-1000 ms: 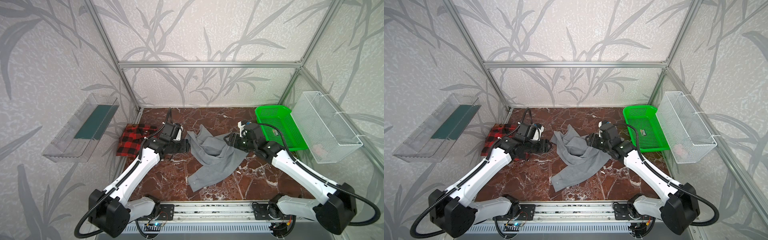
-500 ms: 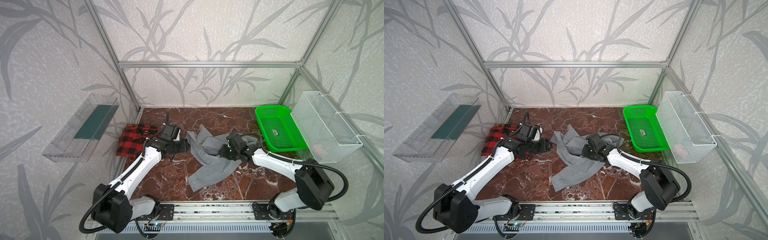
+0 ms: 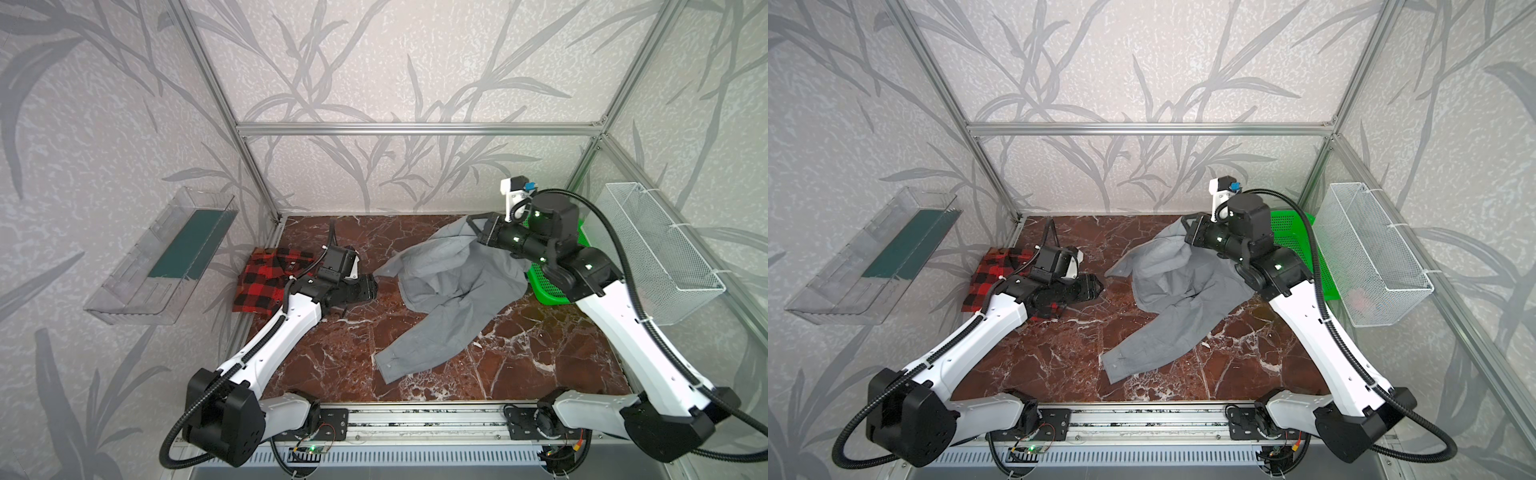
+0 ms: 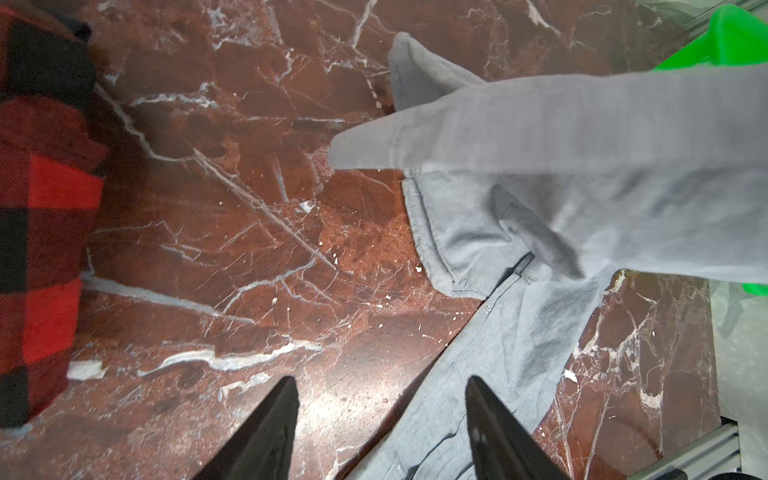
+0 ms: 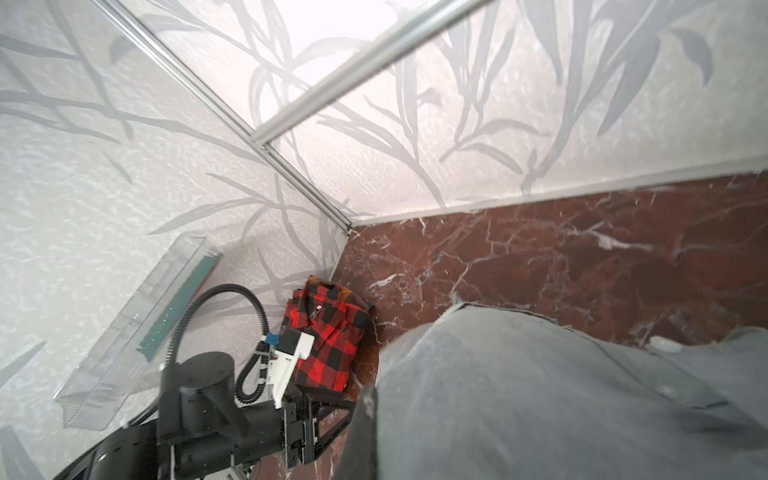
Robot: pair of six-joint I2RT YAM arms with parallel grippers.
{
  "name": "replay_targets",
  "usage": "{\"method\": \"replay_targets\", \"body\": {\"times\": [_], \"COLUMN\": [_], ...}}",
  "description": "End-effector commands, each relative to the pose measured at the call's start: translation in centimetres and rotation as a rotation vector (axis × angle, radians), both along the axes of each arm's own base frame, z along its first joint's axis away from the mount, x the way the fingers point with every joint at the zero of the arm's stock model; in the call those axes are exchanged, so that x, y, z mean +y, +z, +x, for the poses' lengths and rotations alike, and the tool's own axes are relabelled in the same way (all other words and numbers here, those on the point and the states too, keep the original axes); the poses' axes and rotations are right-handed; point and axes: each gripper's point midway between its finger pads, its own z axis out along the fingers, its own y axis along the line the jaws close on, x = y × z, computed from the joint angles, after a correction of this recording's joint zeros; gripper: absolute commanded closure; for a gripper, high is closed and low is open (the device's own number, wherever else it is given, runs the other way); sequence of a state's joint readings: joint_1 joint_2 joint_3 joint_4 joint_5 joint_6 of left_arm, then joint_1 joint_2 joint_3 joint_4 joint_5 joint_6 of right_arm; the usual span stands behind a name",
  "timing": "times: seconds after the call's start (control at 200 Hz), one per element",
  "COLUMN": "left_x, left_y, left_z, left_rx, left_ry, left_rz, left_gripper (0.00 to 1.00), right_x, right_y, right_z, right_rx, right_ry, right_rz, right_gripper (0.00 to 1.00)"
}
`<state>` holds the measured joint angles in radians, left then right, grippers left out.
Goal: Fold and stack the long sleeve shirts
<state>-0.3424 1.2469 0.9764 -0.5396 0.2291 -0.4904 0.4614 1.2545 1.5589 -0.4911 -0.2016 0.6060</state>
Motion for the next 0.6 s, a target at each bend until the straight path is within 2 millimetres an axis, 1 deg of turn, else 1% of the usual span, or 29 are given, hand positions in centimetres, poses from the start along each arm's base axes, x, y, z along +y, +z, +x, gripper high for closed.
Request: {"method": "replay_targets", "body": {"times": [0.0, 0.09, 0.19, 0.245, 0.305, 0.355, 0.4, 0.44, 0.47, 0.495, 0.535, 0.55, 0.595], "left_x": [-1.3, -2.0, -3.2, -4.4, -6.1, -7.5, -8.5, -8.4, -7.9, -7.3, -6.2, -5.8, -4.6], "left_y": [0.9, 1.5, 2.8, 3.3, 3.4, 3.0, 2.3, 1.7, 1.4, 1.3, 1.1, 1.2, 1.1], "left_z": [1.0, 1.7, 2.8, 2.9, 2.5, 1.9, 1.2, 1.0, 1.2, 1.2, 1.4, 1.5, 1.7], "left_rx": [-0.112, -0.191, -0.293, -0.315, -0.337, -0.354, -0.343, -0.308, -0.29, -0.283, -0.283, -0.286, -0.278], "left_ry": [-0.056, -0.086, -0.117, -0.147, -0.205, -0.258, -0.31, -0.31, -0.289, -0.27, -0.225, -0.204, -0.151], "left_rz": [-0.067, -0.105, -0.153, -0.193, -0.211, -0.182, -0.148, -0.11, -0.078, -0.052, -0.02, -0.013, 0.001], "left_gripper": [0.36, 0.36, 0.36, 0.36, 0.36, 0.36, 0.36, 0.37, 0.37, 0.38, 0.38, 0.37, 0.37], "right_x": [-0.2, -0.3, -0.2, -0.3, -0.6, -0.9, -1.5, -2.3, -3.2, -4.2, -5.8, -6.3, -7.8], "right_y": [-2.9, -1.6, 0.0, 0.1, -0.5, -1.7, -3.5, -5.4, -7.1, -8.6, -11.0, -11.3, -13.5], "right_z": [-0.3, -0.4, -0.7, -0.8, -0.8, -0.6, -0.3, -0.1, 0.2, 0.4, 0.7, 0.7, 0.7], "right_rx": [0.11, 0.105, 0.078, 0.075, 0.089, 0.113, 0.144, 0.179, 0.211, 0.239, 0.281, 0.281, 0.315], "right_ry": [0.079, 0.12, 0.147, 0.152, 0.148, 0.135, 0.11, 0.076, 0.037, -0.006, -0.071, -0.086, -0.145], "right_rz": [-0.051, -0.004, -0.01, -0.019, -0.024, -0.034, -0.051, -0.073, -0.091, -0.107, -0.127, -0.129, -0.142], "right_gripper": [1.0, 1.0, 1.0, 1.0, 1.0, 1.0, 1.0, 1.0, 0.99, 0.94, 0.79, 0.74, 0.65]}}
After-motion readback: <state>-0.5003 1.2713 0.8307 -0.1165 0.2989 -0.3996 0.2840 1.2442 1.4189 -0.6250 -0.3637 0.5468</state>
